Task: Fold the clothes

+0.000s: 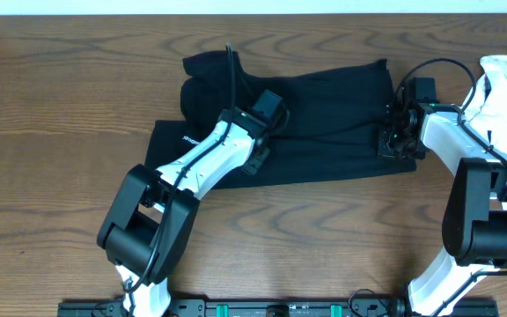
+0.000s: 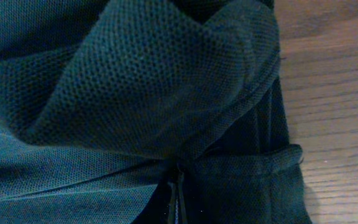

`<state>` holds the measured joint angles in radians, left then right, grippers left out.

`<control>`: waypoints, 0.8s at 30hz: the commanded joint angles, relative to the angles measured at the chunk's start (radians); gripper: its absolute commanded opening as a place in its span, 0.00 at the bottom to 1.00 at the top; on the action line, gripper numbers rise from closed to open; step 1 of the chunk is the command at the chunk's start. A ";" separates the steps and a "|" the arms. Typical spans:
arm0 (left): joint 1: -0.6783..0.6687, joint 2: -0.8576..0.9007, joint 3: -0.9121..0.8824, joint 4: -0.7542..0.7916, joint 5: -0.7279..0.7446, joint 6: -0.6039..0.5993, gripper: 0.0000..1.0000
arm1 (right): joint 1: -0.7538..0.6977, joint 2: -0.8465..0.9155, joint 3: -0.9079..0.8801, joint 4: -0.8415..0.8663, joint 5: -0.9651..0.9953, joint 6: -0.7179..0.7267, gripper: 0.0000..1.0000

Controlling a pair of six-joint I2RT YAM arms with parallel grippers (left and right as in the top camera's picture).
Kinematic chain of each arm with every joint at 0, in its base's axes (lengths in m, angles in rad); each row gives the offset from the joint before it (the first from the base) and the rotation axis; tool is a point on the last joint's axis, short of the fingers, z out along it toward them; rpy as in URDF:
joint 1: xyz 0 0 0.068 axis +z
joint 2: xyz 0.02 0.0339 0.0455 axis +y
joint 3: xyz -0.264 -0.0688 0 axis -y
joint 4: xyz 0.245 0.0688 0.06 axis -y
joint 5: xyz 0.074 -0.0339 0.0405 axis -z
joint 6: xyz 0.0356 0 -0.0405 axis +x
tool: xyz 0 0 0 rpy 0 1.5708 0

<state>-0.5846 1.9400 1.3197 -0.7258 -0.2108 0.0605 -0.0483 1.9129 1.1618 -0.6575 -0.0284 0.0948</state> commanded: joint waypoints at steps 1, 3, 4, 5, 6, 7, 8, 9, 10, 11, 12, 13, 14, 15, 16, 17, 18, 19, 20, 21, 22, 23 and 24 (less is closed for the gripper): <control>-0.004 0.026 -0.014 0.009 -0.033 0.010 0.46 | -0.024 0.036 -0.032 -0.005 0.058 0.005 0.03; -0.004 0.027 -0.014 0.015 -0.066 0.009 0.46 | -0.024 0.036 -0.032 -0.005 0.058 0.005 0.03; -0.004 0.027 -0.014 0.018 -0.084 0.006 0.46 | -0.024 0.036 -0.032 -0.005 0.058 0.005 0.03; -0.004 0.027 -0.014 0.020 -0.097 0.006 0.46 | -0.024 0.036 -0.032 -0.005 0.058 0.005 0.03; -0.004 0.027 -0.014 0.020 -0.098 0.006 0.46 | -0.024 0.036 -0.032 -0.004 0.058 0.005 0.03; -0.004 0.027 -0.014 0.021 -0.098 0.006 0.45 | -0.024 0.036 -0.032 -0.004 0.058 0.005 0.03; -0.004 0.028 -0.014 0.021 -0.098 0.006 0.45 | -0.024 0.036 -0.032 -0.004 0.058 0.005 0.03; -0.004 0.029 -0.014 0.023 -0.098 0.006 0.41 | -0.024 0.036 -0.032 -0.004 0.058 0.005 0.03; -0.004 0.030 -0.014 0.025 -0.098 0.006 0.41 | -0.024 0.036 -0.032 -0.004 0.058 0.005 0.03; -0.004 0.032 -0.014 0.028 -0.098 0.006 0.40 | -0.024 0.036 -0.032 -0.004 0.058 0.005 0.03; -0.004 0.034 -0.014 0.031 -0.098 0.006 0.40 | -0.024 0.036 -0.032 -0.004 0.058 0.005 0.03; -0.004 0.036 -0.014 0.032 -0.098 0.006 0.40 | -0.024 0.036 -0.032 -0.005 0.058 0.005 0.03; -0.004 0.042 -0.014 0.034 -0.098 0.006 0.40 | -0.024 0.036 -0.032 -0.005 0.058 0.005 0.03; -0.004 0.047 -0.014 0.035 -0.098 0.006 0.40 | -0.024 0.036 -0.032 -0.005 0.058 0.005 0.03; -0.004 0.055 -0.014 0.036 -0.098 0.006 0.40 | -0.024 0.036 -0.032 -0.005 0.058 0.005 0.03; -0.004 0.066 -0.014 0.037 -0.098 0.006 0.40 | -0.024 0.036 -0.032 -0.005 0.058 0.005 0.02; -0.004 0.077 -0.014 0.039 -0.098 0.006 0.40 | -0.024 0.036 -0.032 -0.005 0.058 0.005 0.02; -0.004 0.083 -0.014 0.039 -0.098 0.006 0.40 | -0.024 0.036 -0.032 -0.005 0.058 0.005 0.02; -0.004 0.091 -0.014 0.039 -0.098 0.006 0.40 | -0.024 0.036 -0.032 -0.006 0.058 0.005 0.03; -0.003 0.091 -0.014 0.039 -0.098 0.006 0.40 | -0.024 0.036 -0.032 -0.006 0.058 0.005 0.03; -0.002 0.091 -0.014 0.040 -0.099 0.006 0.40 | -0.024 0.036 -0.032 -0.006 0.058 0.005 0.03; -0.001 0.091 -0.013 0.043 -0.108 0.005 0.37 | -0.024 0.036 -0.032 -0.006 0.058 0.005 0.02; -0.001 0.091 -0.012 0.043 -0.128 0.000 0.34 | -0.024 0.036 -0.032 -0.006 0.058 0.005 0.02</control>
<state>-0.5884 2.0125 1.3132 -0.6807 -0.3000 0.0601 -0.0483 1.9129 1.1618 -0.6579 -0.0288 0.0948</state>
